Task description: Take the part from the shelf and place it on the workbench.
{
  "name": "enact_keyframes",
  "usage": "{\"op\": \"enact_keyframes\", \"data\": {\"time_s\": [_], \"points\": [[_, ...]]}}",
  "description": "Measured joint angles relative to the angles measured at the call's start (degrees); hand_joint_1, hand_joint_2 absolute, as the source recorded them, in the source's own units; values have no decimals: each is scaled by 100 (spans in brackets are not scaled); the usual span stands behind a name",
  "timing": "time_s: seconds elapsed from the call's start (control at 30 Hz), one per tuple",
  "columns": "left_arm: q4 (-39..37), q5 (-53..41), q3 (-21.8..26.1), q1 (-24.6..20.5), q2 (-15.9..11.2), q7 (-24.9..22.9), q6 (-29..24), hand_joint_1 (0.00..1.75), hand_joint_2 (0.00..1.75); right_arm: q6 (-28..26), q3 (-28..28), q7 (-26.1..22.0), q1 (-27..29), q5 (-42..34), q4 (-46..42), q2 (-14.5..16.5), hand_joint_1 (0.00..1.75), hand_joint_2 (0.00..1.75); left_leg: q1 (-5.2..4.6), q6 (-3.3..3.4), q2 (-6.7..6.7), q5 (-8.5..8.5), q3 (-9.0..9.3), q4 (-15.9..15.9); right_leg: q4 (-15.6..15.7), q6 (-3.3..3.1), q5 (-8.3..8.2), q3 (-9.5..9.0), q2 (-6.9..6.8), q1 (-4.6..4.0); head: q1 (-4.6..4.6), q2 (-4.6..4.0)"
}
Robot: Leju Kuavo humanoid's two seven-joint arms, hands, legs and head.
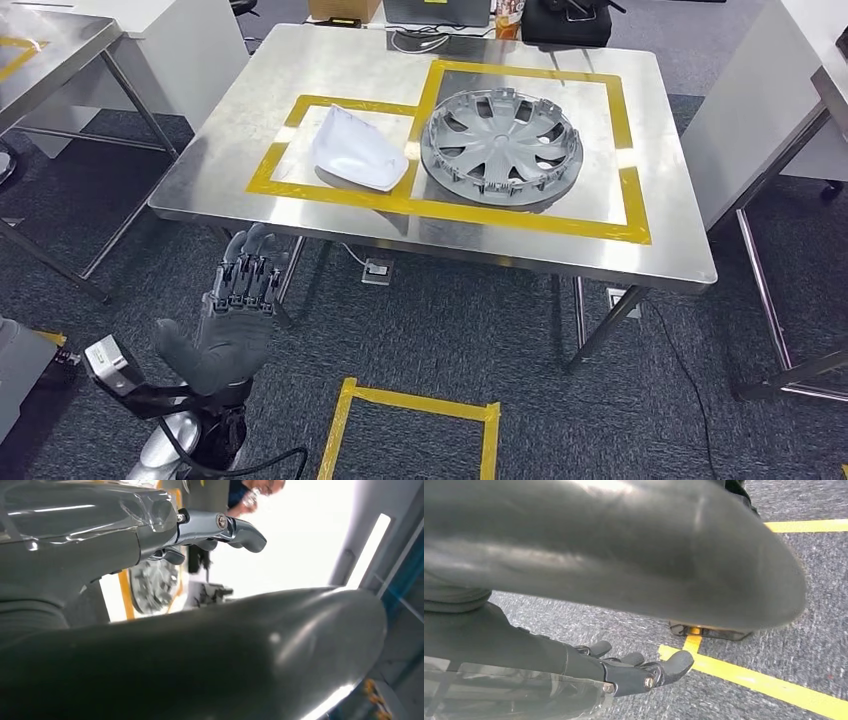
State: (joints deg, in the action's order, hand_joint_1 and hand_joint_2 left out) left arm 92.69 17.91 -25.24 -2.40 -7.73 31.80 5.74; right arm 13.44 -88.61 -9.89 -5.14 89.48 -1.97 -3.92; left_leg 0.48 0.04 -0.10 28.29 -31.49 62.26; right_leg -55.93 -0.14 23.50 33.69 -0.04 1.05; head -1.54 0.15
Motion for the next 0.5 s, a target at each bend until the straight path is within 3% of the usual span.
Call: {"op": "enact_keyframes", "data": {"time_s": [0.07, 0.13, 0.2, 0.23, 0.3, 0.37, 0.4, 0.43, 0.5], "points": [[102, 11, -2, -5, 3, -10, 110, 0, 0, -17, -1, -13, -7, 4, 0, 27, 0, 0, -40, 71, -2, 37, 373, -561, 8, 65, -70, 22, -2, -3, 3, 0], [177, 6, -8, -6, 6, -23, 176, 0, 0, -25, -3, -19, -13, 7, 0, 44, 0, 0, -78, 143, 3, 8, 379, -647, 32, 144, -141, 28, -5, 7, 6, 0], [225, -1, -21, -25, 9, -38, 229, 0, 0, -30, -4, -21, -14, 10, 0, 56, 0, 0, -68, 235, 23, -110, 336, -719, -50, 171, -94, 96, -4, 17, 11, 0], [245, -3, -32, -37, 14, -45, 255, 0, 0, -33, -4, -23, -14, 11, 0, 60, 0, 0, -57, 277, 32, -184, 292, -752, -244, 151, 47, 196, -3, 17, 15, 0], [266, -2, -57, -55, 27, -57, 314, 0, 0, -39, -5, -29, -12, 13, 0, 64, 0, 0, -60, 326, 37, -302, 163, -764, -968, 93, 485, 497, -1, 20, 27, 0], [269, 18, -71, -54, 39, -69, 366, 0, 0, -46, -6, -36, -8, 14, -1, 66, 0, 0, -72, 329, 37, -403, 18, -753, -1619, 113, 787, 688, -1, 27, 28, 0], [269, 36, -74, -54, 42, -74, 385, 0, 0, -48, -7, -39, -7, 14, -2, 66, 0, 0, -73, 321, 37, -445, -47, -742, -1648, 154, 810, 624, -2, 33, 29, 0], [270, 53, -76, -55, 44, -80, 404, 0, 0, -49, -8, -43, -6, 16, -4, 66, 0, 0, -71, 306, 37, -479, -107, -722, -1406, 206, 746, 420, -2, 41, 30, 0], [278, 84, -79, -55, 46, -90, 438, 0, 0, -49, -8, -51, -14, 25, -9, 66, 0, 0, -71, 270, 39, -519, -209, -645, -543, 265, 557, -162, -1, 44, 29, 0]]}}
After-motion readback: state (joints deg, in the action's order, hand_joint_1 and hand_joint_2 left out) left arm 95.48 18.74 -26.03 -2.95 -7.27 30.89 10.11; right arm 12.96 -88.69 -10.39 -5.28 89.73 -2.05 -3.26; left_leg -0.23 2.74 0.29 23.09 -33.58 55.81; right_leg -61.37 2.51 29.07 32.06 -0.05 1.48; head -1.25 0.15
